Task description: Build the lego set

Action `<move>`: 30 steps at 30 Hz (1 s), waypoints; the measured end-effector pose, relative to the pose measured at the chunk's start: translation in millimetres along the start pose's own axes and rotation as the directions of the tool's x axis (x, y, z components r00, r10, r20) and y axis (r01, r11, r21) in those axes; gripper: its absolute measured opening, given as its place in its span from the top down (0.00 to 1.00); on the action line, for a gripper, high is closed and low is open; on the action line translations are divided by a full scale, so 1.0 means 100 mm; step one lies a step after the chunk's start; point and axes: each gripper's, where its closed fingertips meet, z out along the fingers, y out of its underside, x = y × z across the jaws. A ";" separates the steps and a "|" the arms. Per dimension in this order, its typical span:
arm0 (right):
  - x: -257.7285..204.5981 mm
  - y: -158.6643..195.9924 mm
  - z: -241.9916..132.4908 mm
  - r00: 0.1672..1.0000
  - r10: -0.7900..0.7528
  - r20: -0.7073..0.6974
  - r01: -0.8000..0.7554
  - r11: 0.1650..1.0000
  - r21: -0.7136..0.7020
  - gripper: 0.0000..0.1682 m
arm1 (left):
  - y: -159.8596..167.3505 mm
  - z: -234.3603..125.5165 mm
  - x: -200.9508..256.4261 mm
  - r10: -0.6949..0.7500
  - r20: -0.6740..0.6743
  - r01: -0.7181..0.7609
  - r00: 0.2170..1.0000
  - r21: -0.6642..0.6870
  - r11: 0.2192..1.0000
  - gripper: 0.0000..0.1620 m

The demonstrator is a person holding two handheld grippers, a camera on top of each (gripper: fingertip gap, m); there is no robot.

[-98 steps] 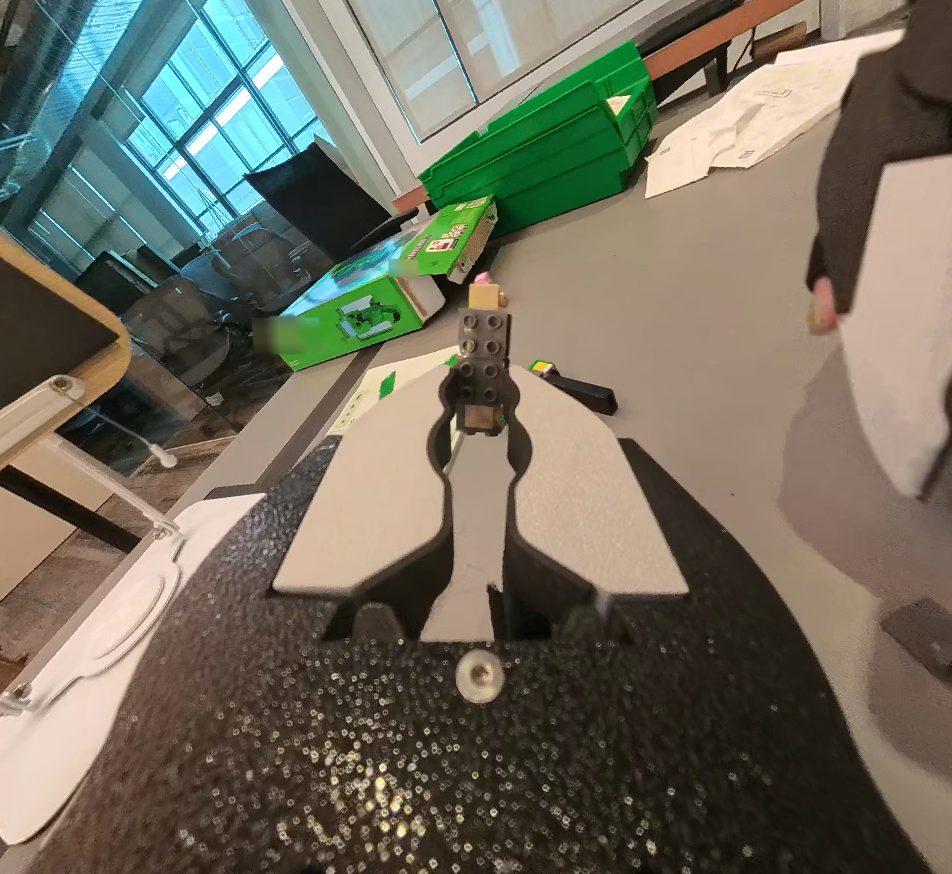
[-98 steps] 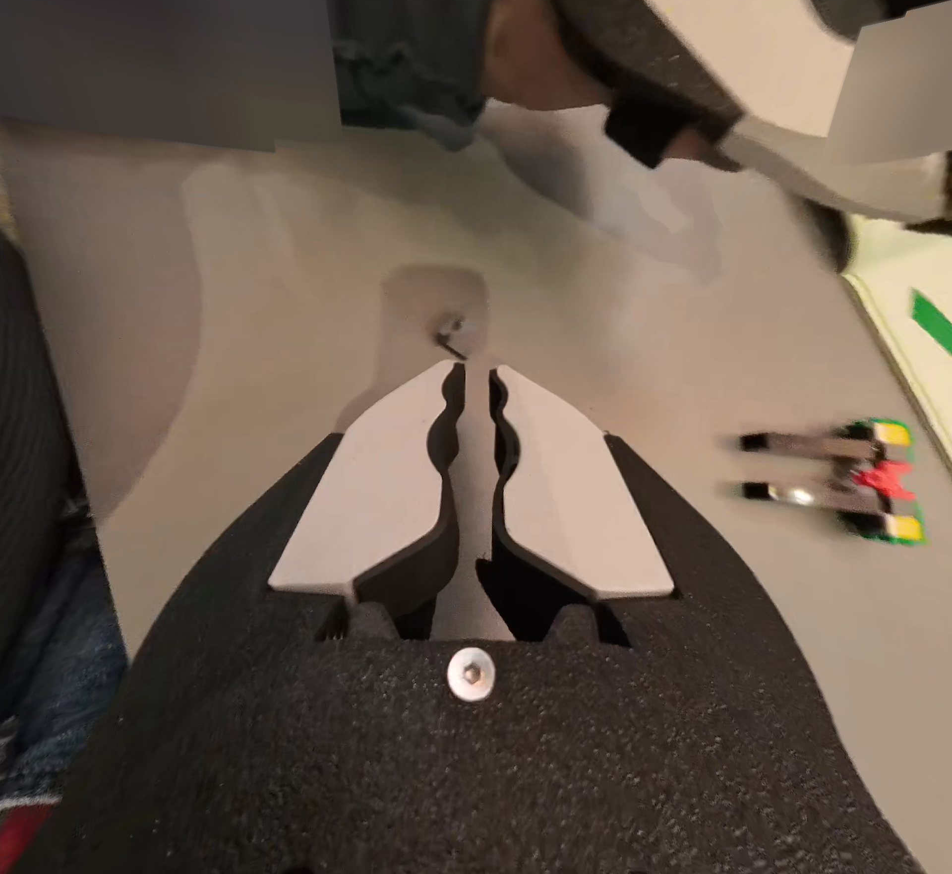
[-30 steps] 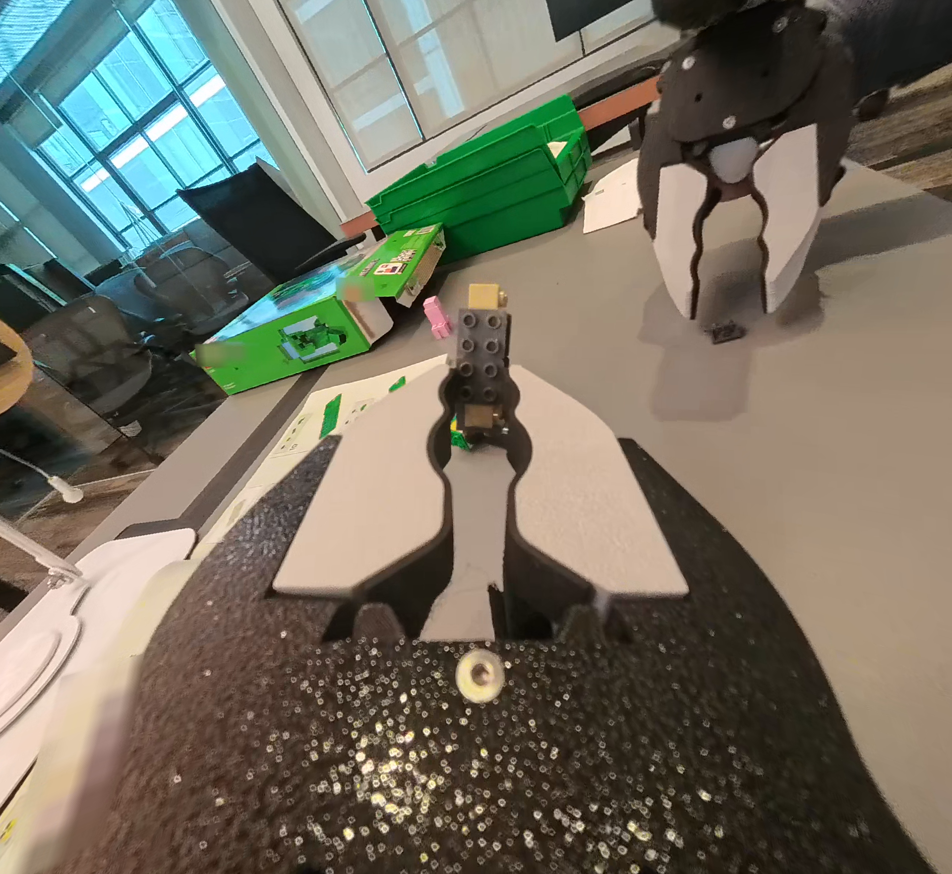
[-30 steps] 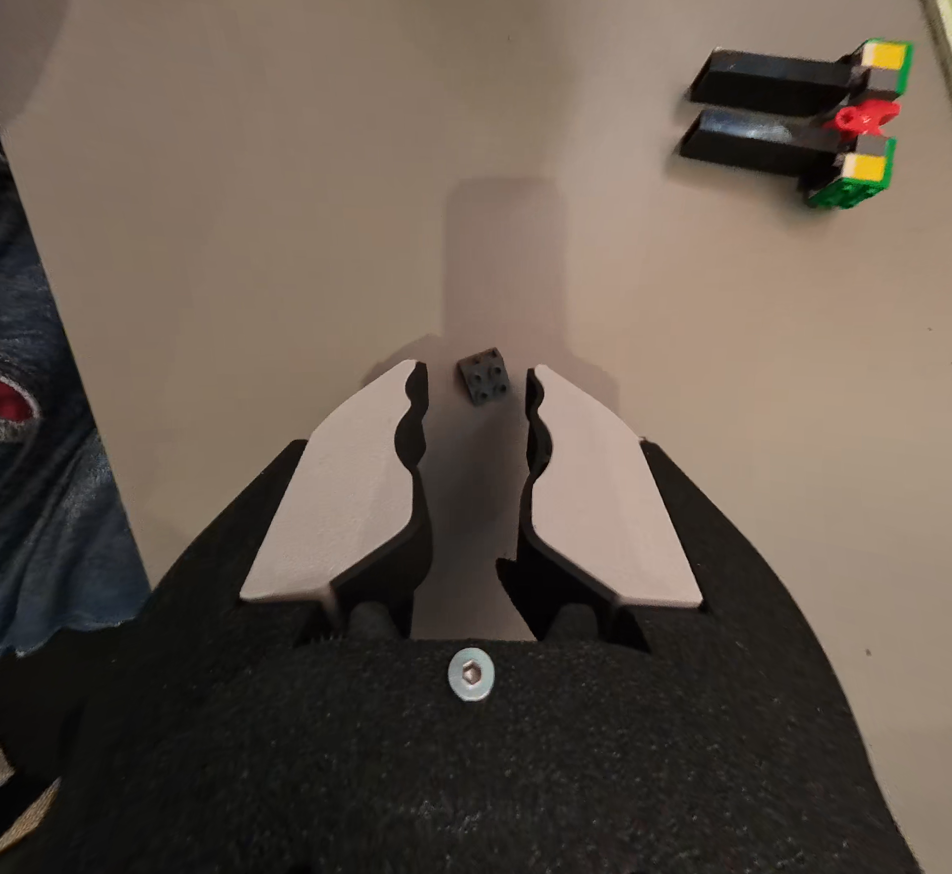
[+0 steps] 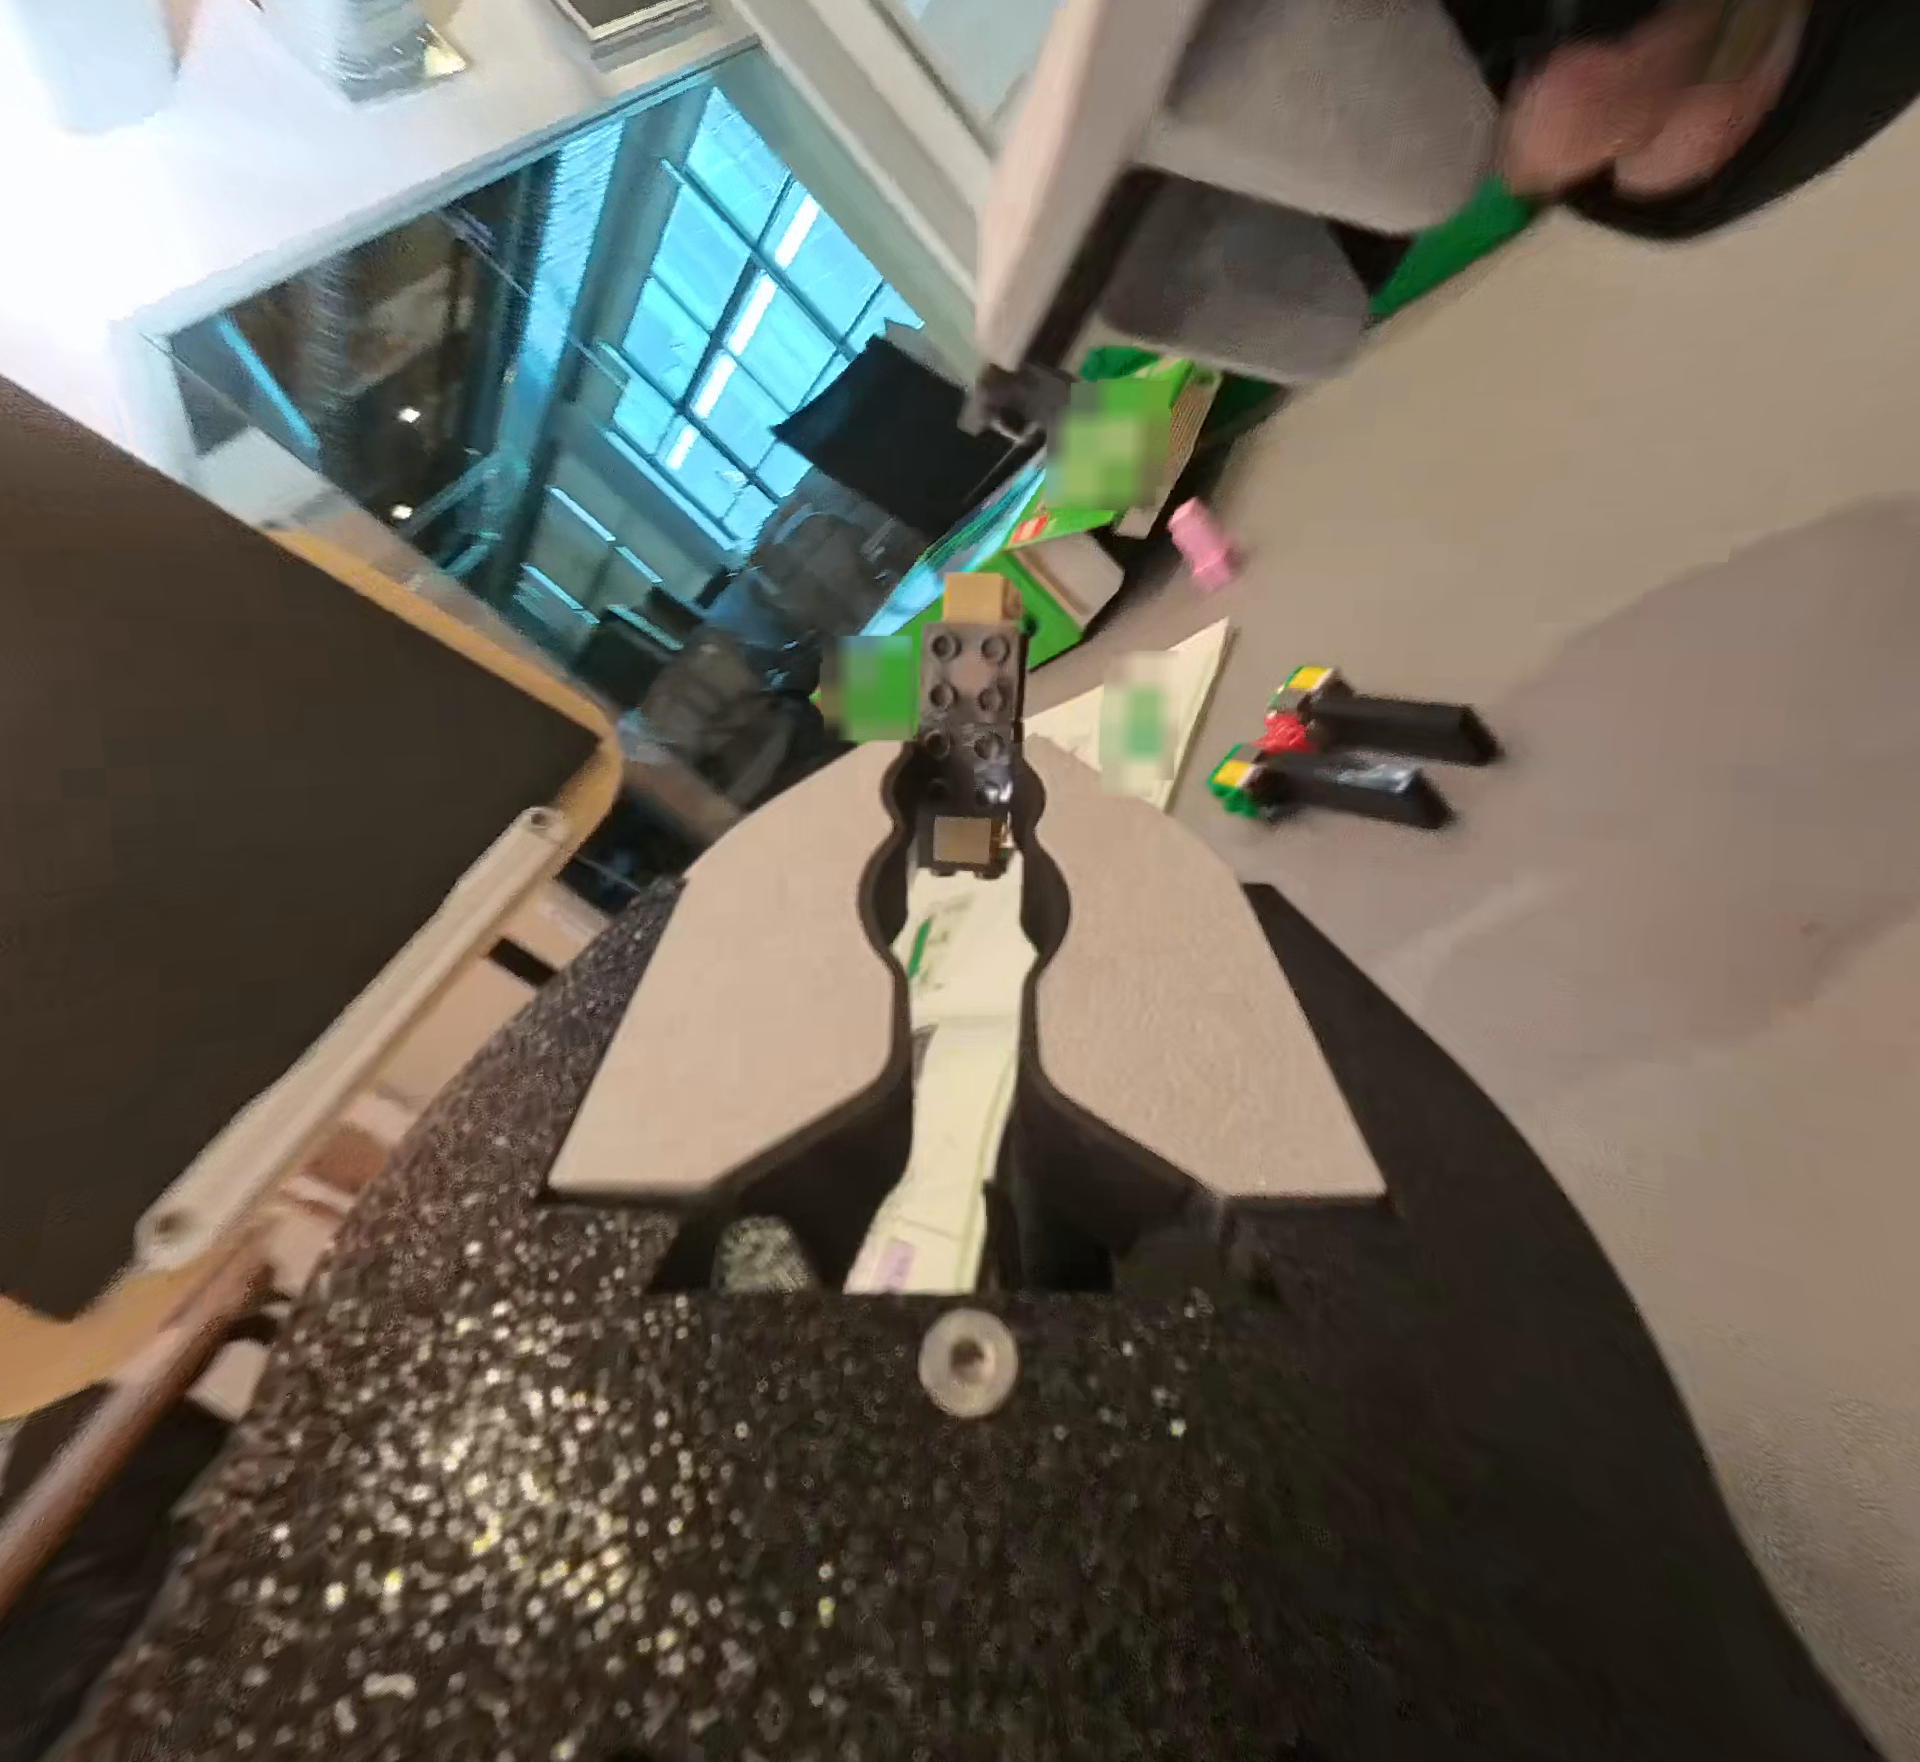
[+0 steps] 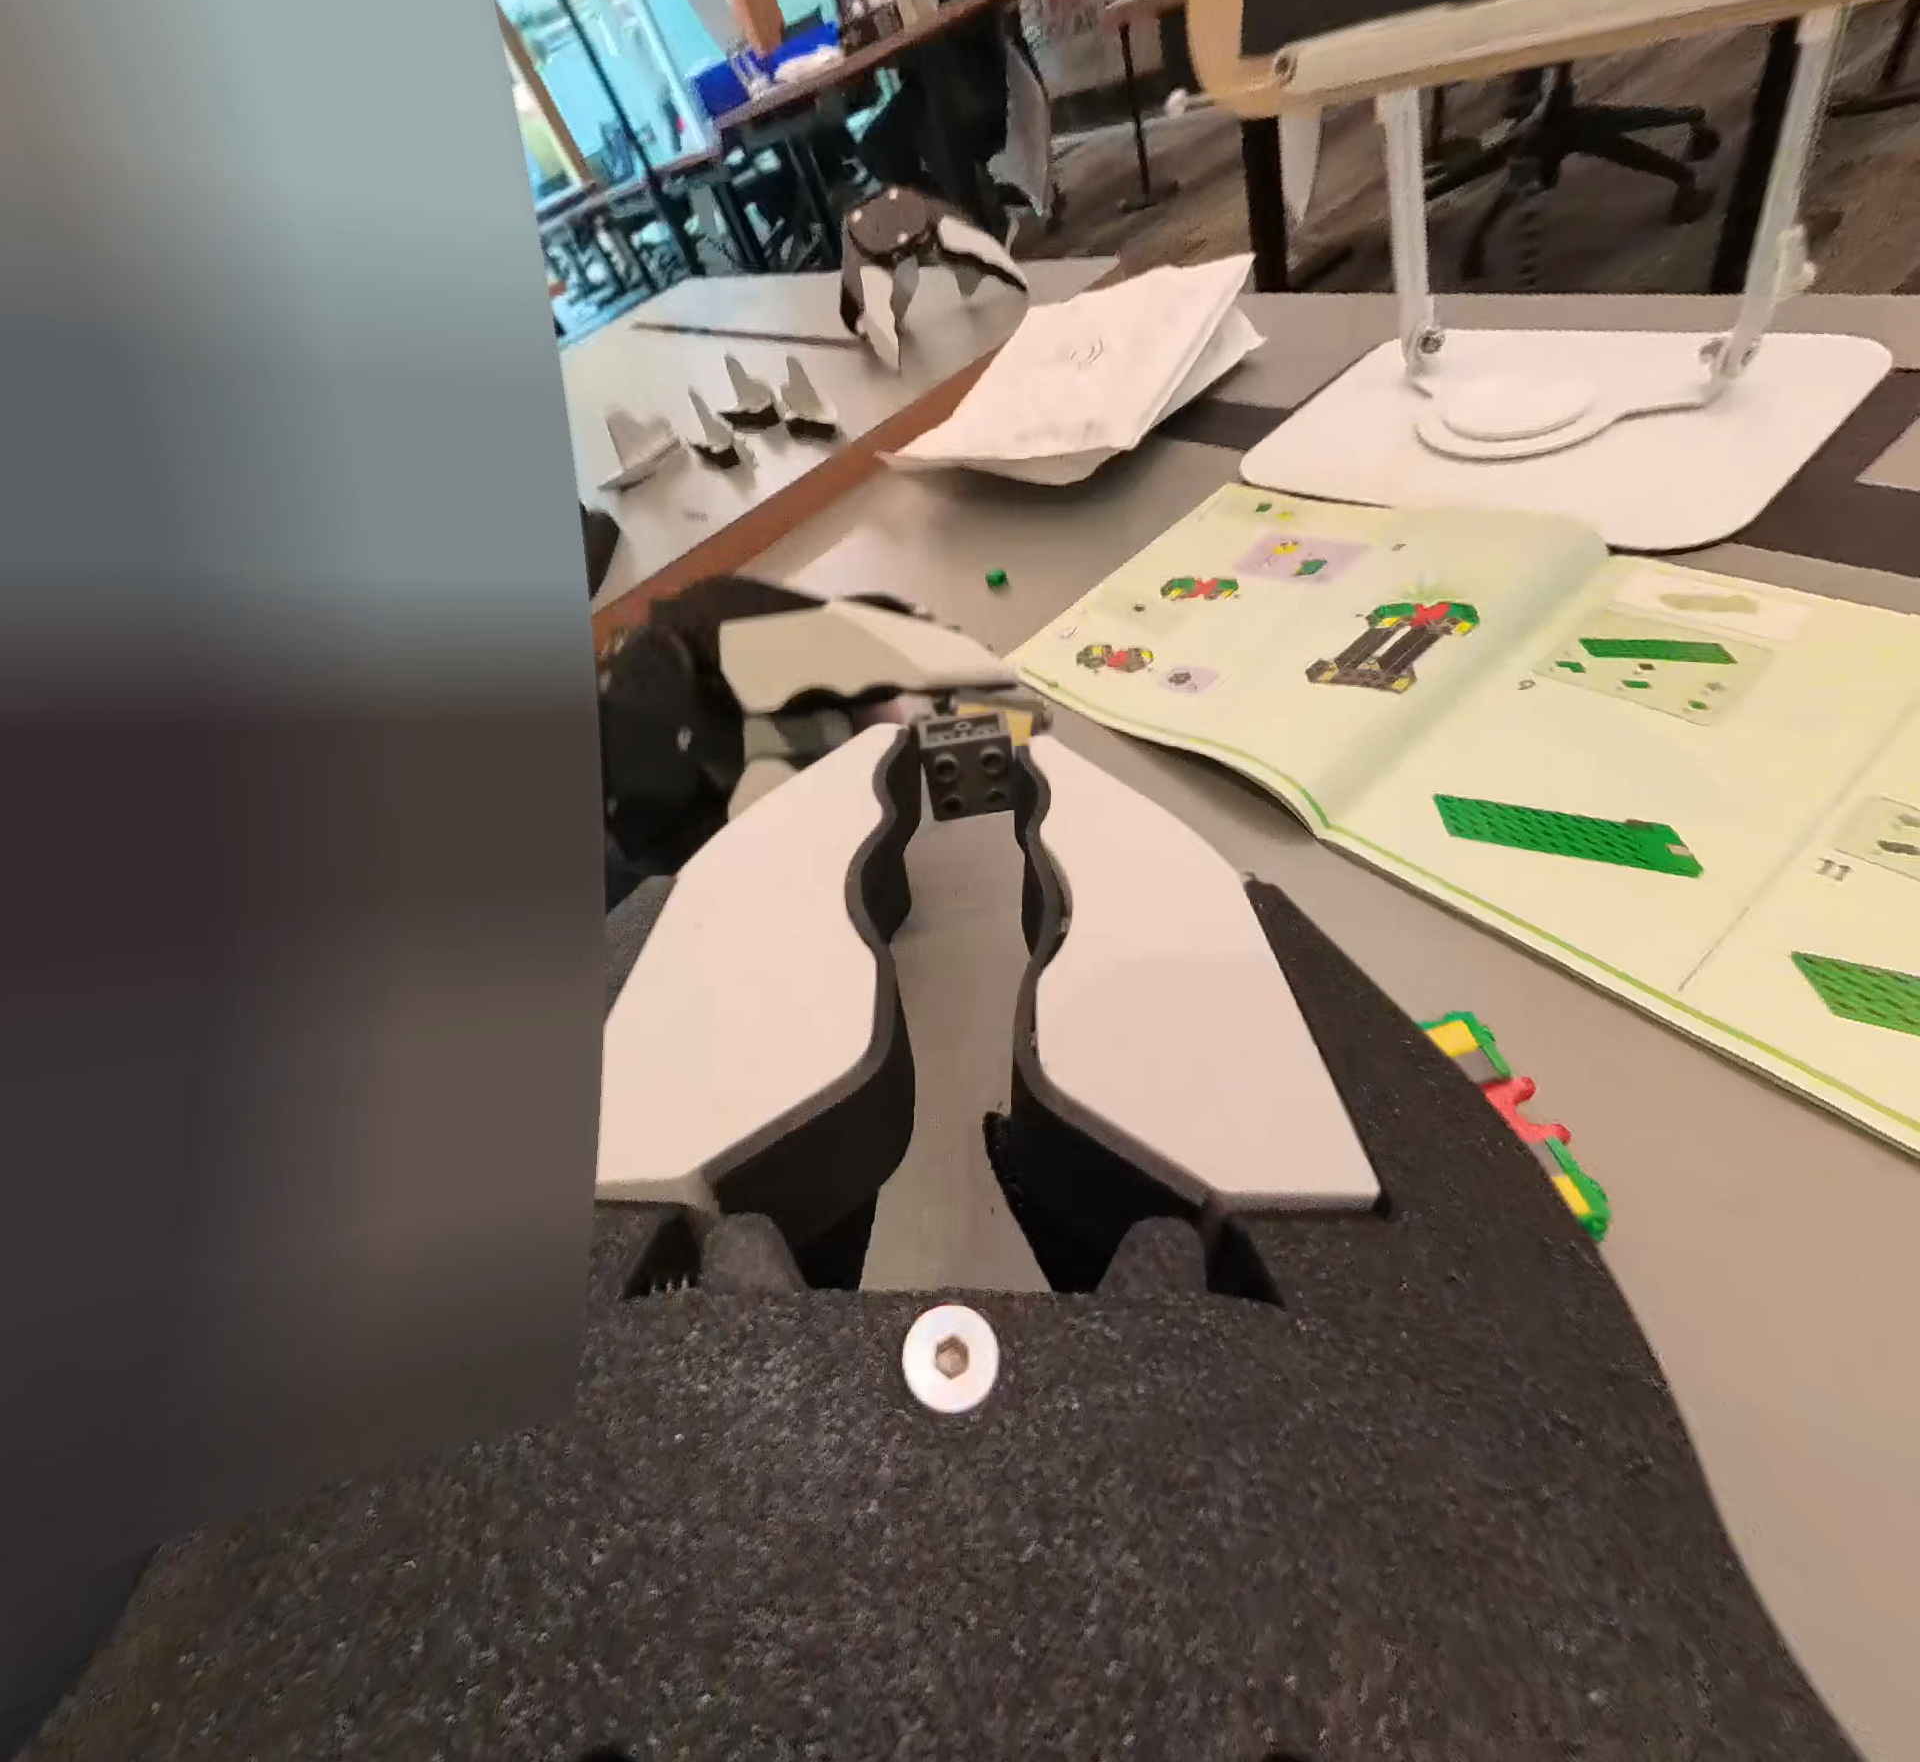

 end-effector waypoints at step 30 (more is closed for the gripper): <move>0.18 0.40 0.01 0.965 -0.034 -0.259 -0.050 0.949 -0.312 0.90 | -0.04 0.10 0.32 0.268 -0.079 -0.272 0.960 -0.044 0.961 0.90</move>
